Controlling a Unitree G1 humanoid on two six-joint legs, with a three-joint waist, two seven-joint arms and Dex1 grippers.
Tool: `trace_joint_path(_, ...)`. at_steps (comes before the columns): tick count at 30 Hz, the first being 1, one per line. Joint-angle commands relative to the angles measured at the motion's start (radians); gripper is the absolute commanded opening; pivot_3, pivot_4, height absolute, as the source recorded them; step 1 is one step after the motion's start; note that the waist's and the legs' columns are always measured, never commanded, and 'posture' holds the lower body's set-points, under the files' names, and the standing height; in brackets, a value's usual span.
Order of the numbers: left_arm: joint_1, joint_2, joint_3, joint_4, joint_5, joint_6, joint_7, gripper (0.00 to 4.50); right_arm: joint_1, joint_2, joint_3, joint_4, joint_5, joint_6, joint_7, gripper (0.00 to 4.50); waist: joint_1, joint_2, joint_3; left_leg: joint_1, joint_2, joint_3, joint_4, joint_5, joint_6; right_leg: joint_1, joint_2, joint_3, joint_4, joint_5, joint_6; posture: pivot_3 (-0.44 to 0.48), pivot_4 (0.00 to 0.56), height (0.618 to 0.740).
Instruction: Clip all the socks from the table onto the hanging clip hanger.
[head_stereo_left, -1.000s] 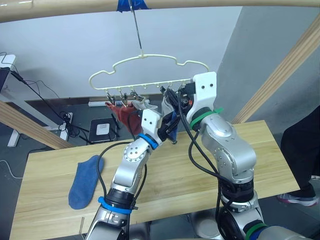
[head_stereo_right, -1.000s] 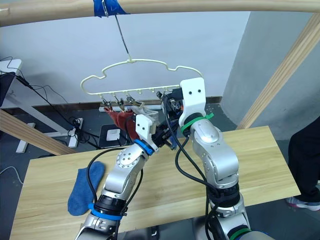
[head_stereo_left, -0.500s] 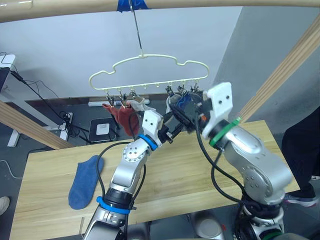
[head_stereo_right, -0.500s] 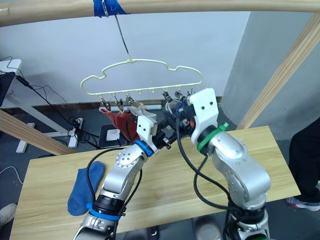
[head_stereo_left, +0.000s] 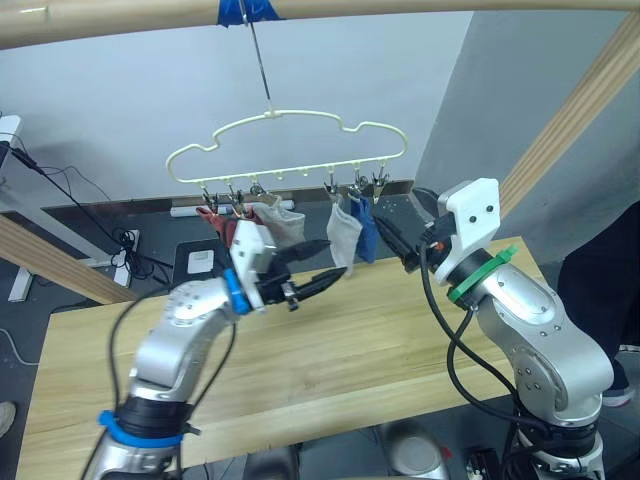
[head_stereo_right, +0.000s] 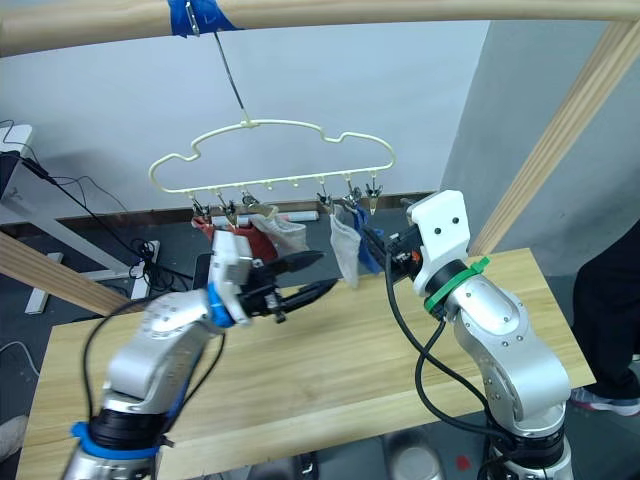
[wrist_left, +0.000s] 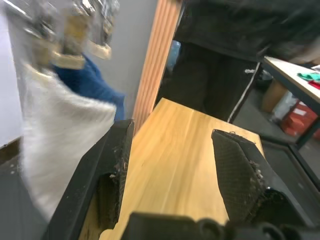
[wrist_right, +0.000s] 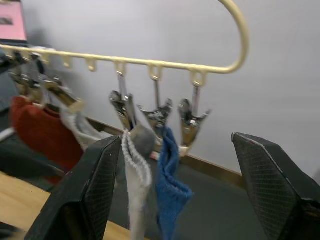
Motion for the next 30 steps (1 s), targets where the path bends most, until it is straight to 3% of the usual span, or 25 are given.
trace_joint_path(1,-0.025,0.065,0.056,-0.065,-0.093,0.079,-0.036,2.74,-0.030,0.015,0.025,0.033,-0.059,-0.027,-0.056,3.69,0.004,0.000,0.000,0.000,0.000,0.000,0.000,0.000,0.000,0.000,0.000,0.000,0.000,0.000,0.000,-0.272,0.259,0.740)
trace_joint_path(5,-0.069,0.119,0.084,-0.091,-0.139,0.128,-0.038,2.74,-0.057,0.040,0.044,0.100,-0.095,-0.044,-0.084,3.69,0.016,0.000,0.000,0.000,-0.001,0.000,0.000,0.000,0.000,0.000,-0.001,0.000,0.000,0.000,0.000,-0.248,0.254,0.740)
trace_joint_path(10,-0.091,0.121,0.082,-0.094,-0.144,0.141,-0.023,2.74,-0.079,0.068,0.049,0.135,-0.121,-0.054,-0.103,3.69,0.022,0.000,0.000,-0.001,0.000,0.001,0.000,0.000,-0.001,-0.001,-0.001,0.000,-0.001,0.000,0.000,-0.242,0.250,0.740)
trace_joint_path(13,-0.098,0.120,0.074,-0.086,-0.133,0.137,-0.025,2.75,-0.085,0.080,0.047,0.144,-0.129,-0.056,-0.110,3.19,0.023,0.000,0.000,-0.001,0.000,0.000,0.000,0.000,-0.001,-0.001,-0.001,0.000,-0.001,0.000,0.000,-0.244,0.249,0.740)
trace_joint_path(15,-0.103,0.119,0.070,-0.083,-0.127,0.133,-0.025,2.75,-0.089,0.087,0.047,0.147,-0.134,-0.055,-0.112,2.57,0.023,0.000,0.000,-0.001,0.000,0.000,0.000,0.000,-0.001,-0.001,-0.001,0.000,0.000,0.000,0.000,-0.245,0.248,0.740)
trace_joint_path(30,-0.146,0.100,0.040,-0.066,-0.103,0.133,-0.017,2.75,-0.135,0.145,0.056,0.221,-0.177,-0.072,-0.149,2.57,0.022,0.000,0.000,-0.001,0.000,0.000,0.000,0.001,-0.001,-0.001,-0.001,0.000,0.000,0.000,0.000,-0.250,0.249,0.740)
